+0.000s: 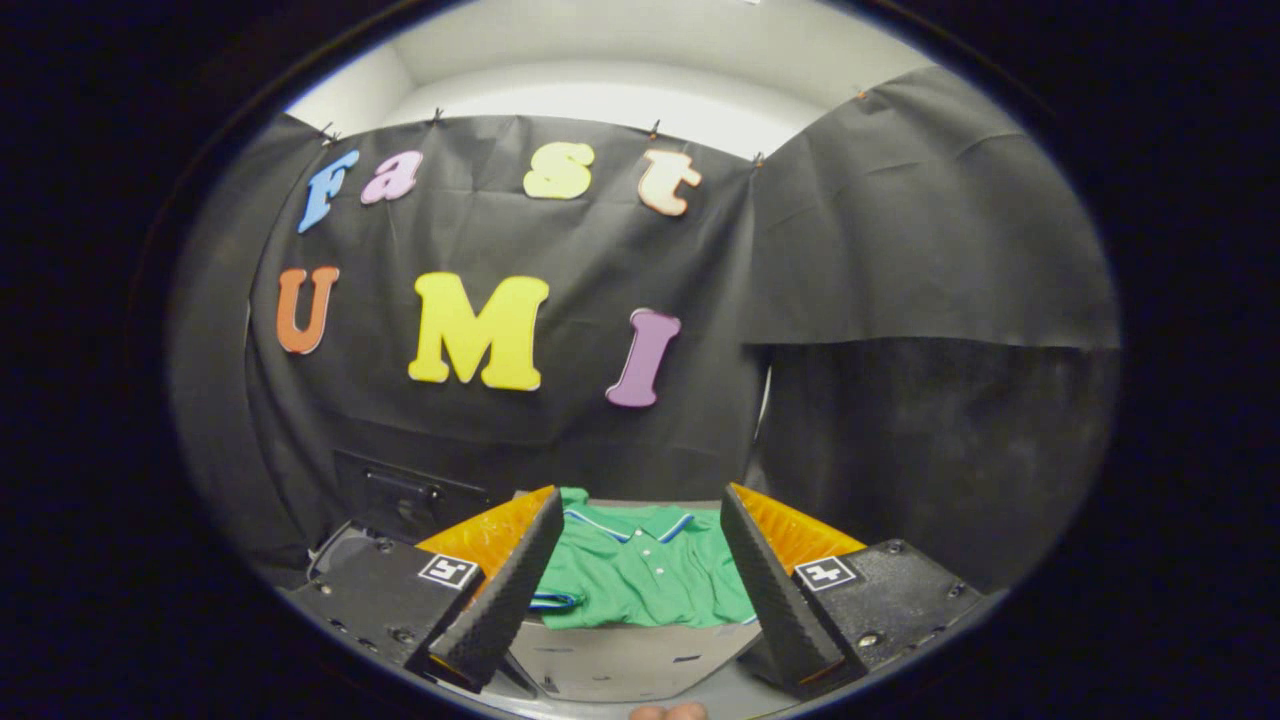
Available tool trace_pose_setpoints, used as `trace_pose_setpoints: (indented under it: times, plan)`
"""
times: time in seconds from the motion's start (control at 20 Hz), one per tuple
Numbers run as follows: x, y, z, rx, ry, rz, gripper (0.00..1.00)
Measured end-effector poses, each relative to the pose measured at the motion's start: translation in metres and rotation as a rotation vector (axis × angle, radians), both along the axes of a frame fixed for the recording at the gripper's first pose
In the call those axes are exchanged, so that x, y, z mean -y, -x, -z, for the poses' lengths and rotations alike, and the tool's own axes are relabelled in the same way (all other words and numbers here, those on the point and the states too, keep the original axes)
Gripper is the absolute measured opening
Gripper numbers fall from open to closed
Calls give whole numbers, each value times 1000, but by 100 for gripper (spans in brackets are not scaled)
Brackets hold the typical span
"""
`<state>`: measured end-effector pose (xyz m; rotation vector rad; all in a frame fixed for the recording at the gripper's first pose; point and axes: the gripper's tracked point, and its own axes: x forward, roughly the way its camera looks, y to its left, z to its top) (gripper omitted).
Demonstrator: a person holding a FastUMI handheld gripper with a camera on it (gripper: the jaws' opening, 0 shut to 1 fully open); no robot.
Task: Put the clothes into the washing machine and then close the washing machine lid.
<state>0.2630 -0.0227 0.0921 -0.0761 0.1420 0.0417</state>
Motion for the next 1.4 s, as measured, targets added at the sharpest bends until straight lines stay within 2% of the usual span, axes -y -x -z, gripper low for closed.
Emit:
trace_pose_setpoints:
  times: [0.25, 0.5, 0.75, 0.95, 1.1, 1.25, 1.4]
  plan:
    - [10, -85, 51, -244, -9, -65, 100]
    - [18, -133, 96, -376, 23, -71, 100]
    - [15, -150, 144, -536, 12, -105, 100]
    - [25, -148, 177, -642, 1, -73, 100]
    - [25, -152, 177, -638, -61, -60, 100]
    - [25, -150, 177, -635, -33, -74, 100]
    - [22, -150, 176, -703, -43, -73, 100]
